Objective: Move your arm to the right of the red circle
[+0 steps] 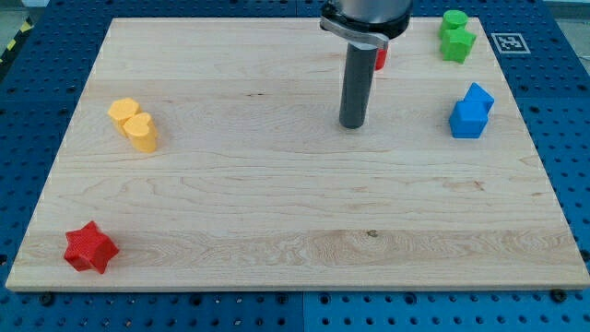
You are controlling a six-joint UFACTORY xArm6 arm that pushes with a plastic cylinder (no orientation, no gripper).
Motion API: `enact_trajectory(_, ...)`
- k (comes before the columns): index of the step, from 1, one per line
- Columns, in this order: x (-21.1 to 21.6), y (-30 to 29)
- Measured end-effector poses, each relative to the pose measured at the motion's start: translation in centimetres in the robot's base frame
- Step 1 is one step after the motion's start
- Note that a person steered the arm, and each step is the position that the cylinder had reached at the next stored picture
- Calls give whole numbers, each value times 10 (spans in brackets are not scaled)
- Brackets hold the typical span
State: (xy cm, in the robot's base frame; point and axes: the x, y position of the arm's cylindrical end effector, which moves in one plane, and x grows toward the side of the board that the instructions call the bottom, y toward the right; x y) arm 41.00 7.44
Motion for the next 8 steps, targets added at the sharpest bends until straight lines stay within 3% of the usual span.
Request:
enact_trajectory(4, -41, 60)
enact_trajectory(6, -72, 104)
enact_trajectory(8, -120, 108)
